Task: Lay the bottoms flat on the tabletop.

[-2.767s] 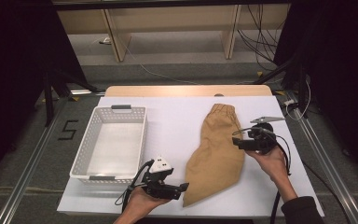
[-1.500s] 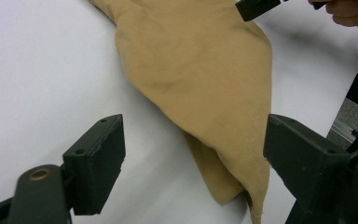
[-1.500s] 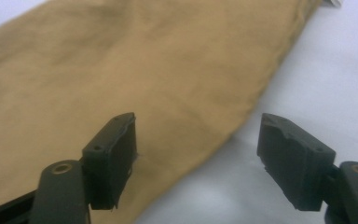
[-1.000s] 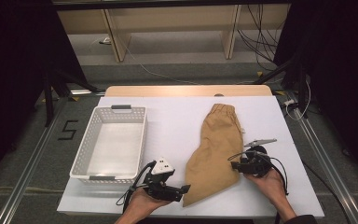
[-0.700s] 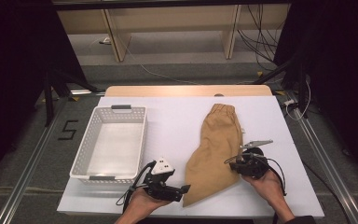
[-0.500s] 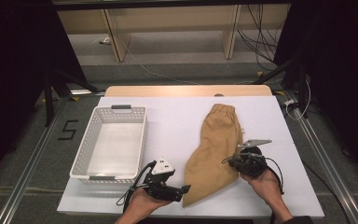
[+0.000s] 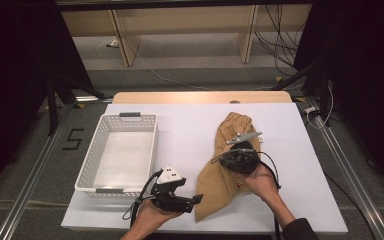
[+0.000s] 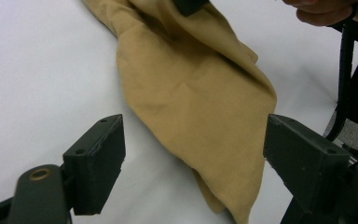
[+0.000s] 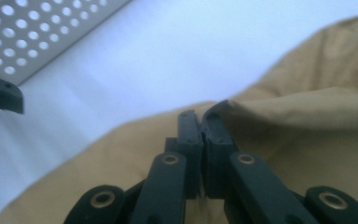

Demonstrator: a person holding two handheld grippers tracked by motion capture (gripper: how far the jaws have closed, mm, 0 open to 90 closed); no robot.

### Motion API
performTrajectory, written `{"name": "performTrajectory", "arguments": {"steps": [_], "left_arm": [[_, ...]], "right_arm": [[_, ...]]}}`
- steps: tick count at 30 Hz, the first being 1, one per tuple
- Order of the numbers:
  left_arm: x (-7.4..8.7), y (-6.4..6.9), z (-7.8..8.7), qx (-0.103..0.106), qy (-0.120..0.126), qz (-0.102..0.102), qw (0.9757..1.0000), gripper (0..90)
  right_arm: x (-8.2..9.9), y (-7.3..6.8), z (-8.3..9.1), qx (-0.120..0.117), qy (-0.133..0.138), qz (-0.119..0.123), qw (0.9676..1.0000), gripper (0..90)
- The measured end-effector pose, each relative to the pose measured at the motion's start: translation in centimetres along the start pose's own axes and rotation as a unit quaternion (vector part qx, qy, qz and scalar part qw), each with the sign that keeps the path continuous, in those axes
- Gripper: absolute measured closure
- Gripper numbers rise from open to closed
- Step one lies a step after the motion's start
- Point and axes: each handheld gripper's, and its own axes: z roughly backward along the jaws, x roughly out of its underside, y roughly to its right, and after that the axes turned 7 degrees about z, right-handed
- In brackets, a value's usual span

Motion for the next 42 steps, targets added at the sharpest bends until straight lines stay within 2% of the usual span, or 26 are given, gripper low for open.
{"name": "performTrajectory", "arguments": {"steps": [2,8,14,16,19,20,22,23,25,29,33,36,42], "left_arm": [[0.0,0.0,0.0,0.000,0.000,-0.001,1.0000,20.9],[-0.1,0.0,0.1,0.001,0.001,0.000,1.0000,20.9],[0.0,0.0,0.3,-0.001,0.002,0.001,1.0000,20.8],[0.0,0.0,0.3,-0.001,0.002,0.001,1.0000,20.9],[0.1,0.2,0.2,-0.001,-0.001,-0.002,1.0000,20.9],[0.1,0.2,0.1,0.000,-0.002,-0.003,1.0000,20.9],[0.1,0.1,0.0,-0.001,-0.003,-0.001,1.0000,20.9],[0.1,0.1,0.0,-0.002,-0.003,-0.002,1.0000,20.9],[0.1,0.1,0.0,-0.002,-0.002,-0.001,1.0000,20.9],[0.1,0.1,-0.1,-0.002,-0.002,0.000,1.0000,20.9],[-0.3,0.3,-0.5,0.001,-0.002,0.001,1.0000,20.9],[-0.7,0.7,-0.9,0.010,-0.001,0.004,0.9999,20.9],[-1.7,0.9,-2.0,0.002,-0.001,0.000,1.0000,20.8]], "right_arm": [[-0.8,-0.4,-0.5,-0.006,-0.004,0.013,0.9999,88.2],[-2.8,-1.6,-1.9,-0.023,-0.010,0.027,0.9993,88.2],[-2.7,-2.9,-4.0,-0.036,-0.038,0.040,0.9978,88.2],[-2.4,-2.8,-4.3,-0.041,-0.040,0.044,0.9974,87.3],[-2.2,-2.4,-4.2,-0.052,-0.038,0.035,0.9973,78.9],[-2.1,-2.2,-4.0,-0.054,-0.038,0.031,0.9974,73.6],[-2.0,-1.7,-3.4,-0.054,-0.032,0.020,0.9978,57.3],[-2.0,-1.4,-2.9,-0.052,-0.029,0.014,0.9981,54.6],[-1.9,-0.8,-1.6,-0.052,-0.010,0.005,0.9986,51.8],[-1.4,0.4,1.3,-0.050,0.008,-0.009,0.9987,46.0],[0.0,1.8,3.8,-0.032,0.021,-0.030,0.9988,44.4],[1.4,3.1,5.0,-0.026,0.029,-0.054,0.9977,43.5],[4.3,4.8,6.4,0.006,0.051,-0.086,0.9949,39.0]]}}
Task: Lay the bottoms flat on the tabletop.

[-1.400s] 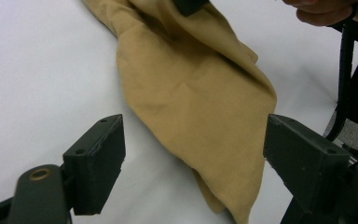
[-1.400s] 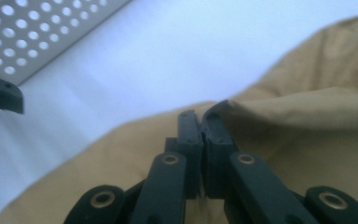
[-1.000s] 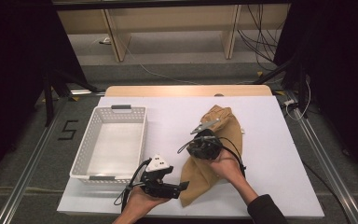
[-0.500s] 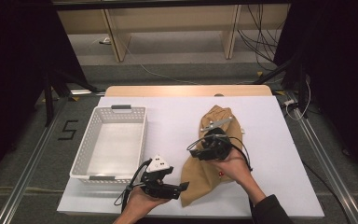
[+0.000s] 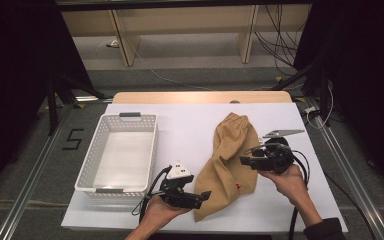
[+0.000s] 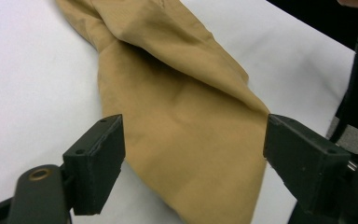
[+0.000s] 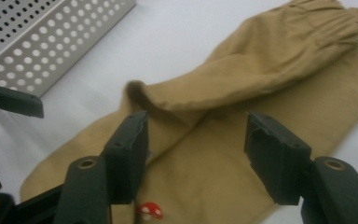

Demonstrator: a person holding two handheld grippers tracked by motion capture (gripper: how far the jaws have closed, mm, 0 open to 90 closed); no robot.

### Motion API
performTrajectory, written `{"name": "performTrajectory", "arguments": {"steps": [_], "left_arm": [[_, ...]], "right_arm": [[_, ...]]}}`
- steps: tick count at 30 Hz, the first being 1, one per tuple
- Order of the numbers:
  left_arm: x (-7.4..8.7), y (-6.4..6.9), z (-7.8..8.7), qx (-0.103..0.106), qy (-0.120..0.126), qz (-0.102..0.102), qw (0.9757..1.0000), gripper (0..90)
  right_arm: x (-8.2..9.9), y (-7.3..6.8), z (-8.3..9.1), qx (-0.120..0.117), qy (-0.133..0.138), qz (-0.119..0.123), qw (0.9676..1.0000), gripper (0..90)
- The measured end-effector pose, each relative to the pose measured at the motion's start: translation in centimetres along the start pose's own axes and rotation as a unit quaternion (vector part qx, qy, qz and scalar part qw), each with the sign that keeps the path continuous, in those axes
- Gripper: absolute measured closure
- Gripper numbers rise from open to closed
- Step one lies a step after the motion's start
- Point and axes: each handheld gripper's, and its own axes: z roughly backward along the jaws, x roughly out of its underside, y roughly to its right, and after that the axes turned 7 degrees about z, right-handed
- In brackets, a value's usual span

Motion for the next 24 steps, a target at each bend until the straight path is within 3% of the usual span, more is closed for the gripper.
{"name": "performTrajectory", "arguments": {"steps": [5,8,14,19,24], "left_arm": [[-1.1,-0.1,-0.9,-0.006,0.003,0.005,1.0000,20.8],[-2.0,0.1,-1.9,-0.007,0.004,0.001,1.0000,20.8],[-3.5,0.0,-4.0,-0.013,0.005,0.013,0.9998,20.9],[-4.4,-0.4,-5.1,-0.021,0.007,0.020,0.9996,21.0],[-5.1,-0.8,-5.9,-0.015,0.009,0.029,0.9994,24.0]], "right_arm": [[1.9,0.9,0.4,0.025,0.019,-0.016,0.9994,33.3],[2.7,1.0,0.2,0.037,0.012,-0.019,0.9991,31.9],[3.5,1.2,-0.4,0.049,-0.003,-0.014,0.9987,31.9],[3.7,1.2,-0.6,0.048,-0.008,-0.015,0.9987,31.9],[3.7,1.1,-0.8,0.048,-0.013,-0.013,0.9987,31.9]]}}
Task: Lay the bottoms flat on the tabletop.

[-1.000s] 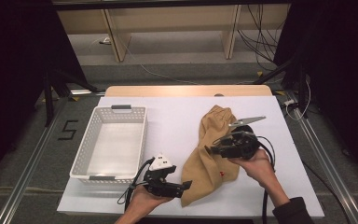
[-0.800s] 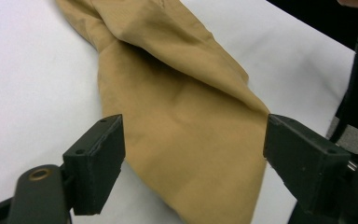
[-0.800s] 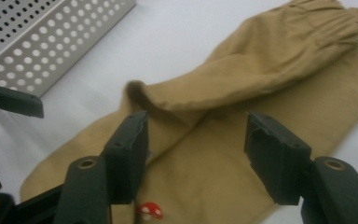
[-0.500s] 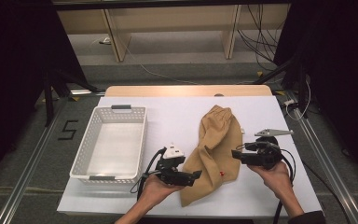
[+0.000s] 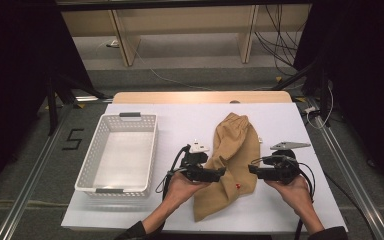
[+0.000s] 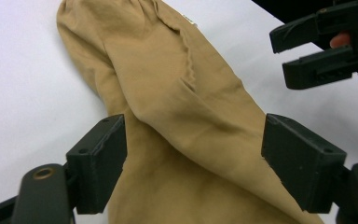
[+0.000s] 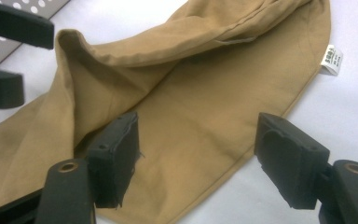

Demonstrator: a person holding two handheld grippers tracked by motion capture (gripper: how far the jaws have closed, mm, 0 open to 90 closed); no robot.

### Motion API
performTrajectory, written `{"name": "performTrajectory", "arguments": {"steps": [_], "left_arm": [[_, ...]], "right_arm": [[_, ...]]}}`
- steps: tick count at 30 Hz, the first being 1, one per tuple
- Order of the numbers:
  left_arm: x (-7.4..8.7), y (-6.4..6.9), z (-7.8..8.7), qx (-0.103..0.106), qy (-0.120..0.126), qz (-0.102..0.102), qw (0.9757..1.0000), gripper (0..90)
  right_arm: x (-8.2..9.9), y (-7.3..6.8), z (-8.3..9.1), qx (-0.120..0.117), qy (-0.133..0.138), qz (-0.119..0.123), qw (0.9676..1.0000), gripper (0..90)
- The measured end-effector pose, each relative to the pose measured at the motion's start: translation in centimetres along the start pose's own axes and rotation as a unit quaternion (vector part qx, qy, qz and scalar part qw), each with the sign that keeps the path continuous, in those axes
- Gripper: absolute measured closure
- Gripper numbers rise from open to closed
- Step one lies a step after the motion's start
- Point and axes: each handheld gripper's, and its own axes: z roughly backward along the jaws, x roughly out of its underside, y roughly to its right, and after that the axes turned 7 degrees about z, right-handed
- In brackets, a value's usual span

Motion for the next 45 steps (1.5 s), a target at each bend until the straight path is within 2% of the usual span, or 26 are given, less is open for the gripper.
{"name": "performTrajectory", "arguments": {"steps": [2,5,7,9,11,14,17,20,26,33,41,45], "left_arm": [[-0.2,-0.1,-0.5,0.007,-0.002,0.010,0.9999,25.6],[-0.4,-0.2,-1.4,0.011,-0.005,0.006,0.9999,30.8],[-0.3,-0.3,-1.8,0.022,-0.014,0.000,0.9997,41.7],[0.1,-0.4,-2.2,0.019,-0.026,-0.009,0.9994,55.6],[0.3,-0.7,-2.4,0.023,-0.034,-0.001,0.9992,65.6],[0.4,-0.8,-2.5,0.017,-0.038,-0.008,0.9991,77.6],[0.3,-0.9,-2.1,0.015,-0.035,-0.014,0.9992,84.8],[0.2,-0.9,-1.8,0.011,-0.030,-0.020,0.9993,86.7],[-0.4,-1.6,-0.1,0.005,-0.016,-0.028,0.9995,86.8],[-0.9,-3.1,1.8,-0.003,-0.007,-0.011,0.9999,86.4],[-0.8,-4.1,2.7,-0.014,-0.006,-0.003,0.9999,86.0],[-0.8,-4.5,3.1,-0.018,-0.007,0.000,0.9998,86.0]], "right_arm": [[0.0,0.0,-0.1,-0.001,0.001,0.004,1.0000,31.9],[0.0,0.0,-0.1,-0.001,0.001,0.005,1.0000,31.9],[0.1,0.0,-0.1,-0.001,-0.001,0.005,1.0000,31.9],[0.0,0.1,-0.1,0.000,-0.001,0.004,1.0000,31.9],[0.1,0.2,-0.2,0.001,-0.003,0.004,1.0000,32.0],[0.2,0.3,-0.3,0.003,-0.005,0.002,1.0000,32.2],[0.2,0.3,-0.3,0.005,-0.010,0.002,0.9999,32.5],[0.3,0.4,-0.4,0.006,-0.012,0.002,0.9999,32.9],[0.6,0.9,-0.8,0.019,-0.026,-0.005,0.9995,33.8],[0.8,1.2,-1.1,0.029,-0.039,-0.010,0.9988,33.9],[1.0,1.5,-1.5,0.038,-0.054,-0.009,0.9978,34.4],[1.1,1.5,-2.1,0.040,-0.072,-0.015,0.9965,37.0]]}}
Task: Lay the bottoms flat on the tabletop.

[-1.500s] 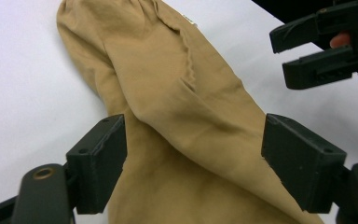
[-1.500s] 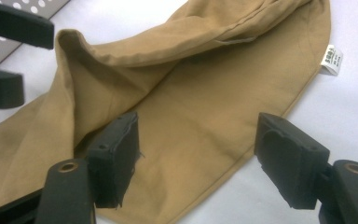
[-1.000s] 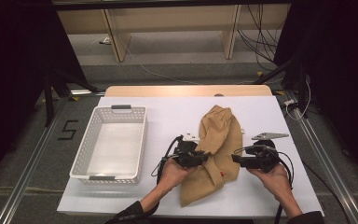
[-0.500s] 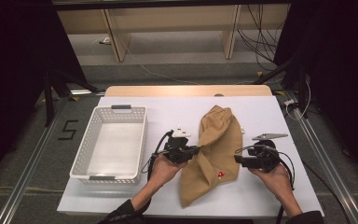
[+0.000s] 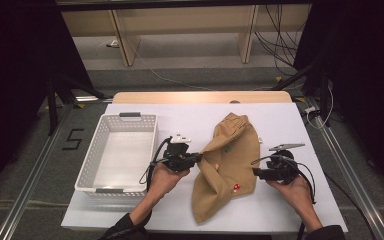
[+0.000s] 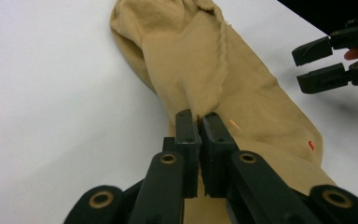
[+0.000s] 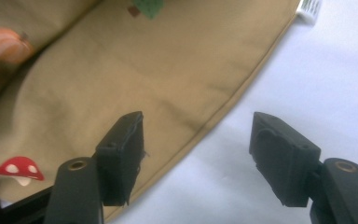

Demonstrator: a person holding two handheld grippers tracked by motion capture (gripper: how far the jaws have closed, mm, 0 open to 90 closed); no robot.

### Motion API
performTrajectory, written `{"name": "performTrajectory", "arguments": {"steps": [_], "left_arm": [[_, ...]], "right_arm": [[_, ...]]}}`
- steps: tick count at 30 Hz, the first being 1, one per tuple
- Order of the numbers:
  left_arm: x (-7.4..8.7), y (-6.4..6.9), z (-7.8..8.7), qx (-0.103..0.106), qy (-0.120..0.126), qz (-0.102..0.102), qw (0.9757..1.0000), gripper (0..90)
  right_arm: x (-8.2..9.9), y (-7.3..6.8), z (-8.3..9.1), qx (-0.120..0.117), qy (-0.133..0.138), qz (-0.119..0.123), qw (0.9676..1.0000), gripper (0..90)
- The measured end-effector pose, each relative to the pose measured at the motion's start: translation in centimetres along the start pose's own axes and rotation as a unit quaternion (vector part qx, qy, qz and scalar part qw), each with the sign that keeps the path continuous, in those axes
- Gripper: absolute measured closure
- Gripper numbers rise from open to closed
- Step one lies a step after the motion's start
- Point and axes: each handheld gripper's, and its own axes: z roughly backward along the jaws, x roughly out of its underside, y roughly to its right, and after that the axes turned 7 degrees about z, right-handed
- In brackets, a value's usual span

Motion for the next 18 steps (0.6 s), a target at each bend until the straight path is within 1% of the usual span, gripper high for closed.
{"name": "performTrajectory", "arguments": {"steps": [2,6,8,13,15,18], "left_arm": [[-0.1,-0.1,0.1,0.000,0.002,0.002,1.0000,86.0],[-0.1,-0.4,0.4,-0.001,0.004,0.006,1.0000,85.8],[-0.1,-0.4,0.4,0.000,0.005,0.007,1.0000,85.8],[-0.1,-0.5,0.4,0.001,0.002,0.009,1.0000,85.7],[-0.1,-0.5,0.4,0.001,0.001,0.009,1.0000,85.6],[-0.2,-0.6,0.4,0.002,-0.001,0.009,1.0000,85.6]], "right_arm": [[-0.1,0.0,-0.5,0.005,-0.011,0.005,0.9999,38.2],[-0.5,0.0,-2.0,0.013,-0.031,0.006,0.9994,38.1],[-0.7,-0.3,-2.3,0.023,-0.031,0.014,0.9992,38.2],[-0.9,-0.7,-2.5,0.029,-0.029,0.016,0.9990,39.9],[-1.0,-0.8,-2.6,0.028,-0.029,0.016,0.9991,42.3],[-1.3,-1.2,-2.8,0.026,-0.028,0.023,0.9990,48.1]]}}
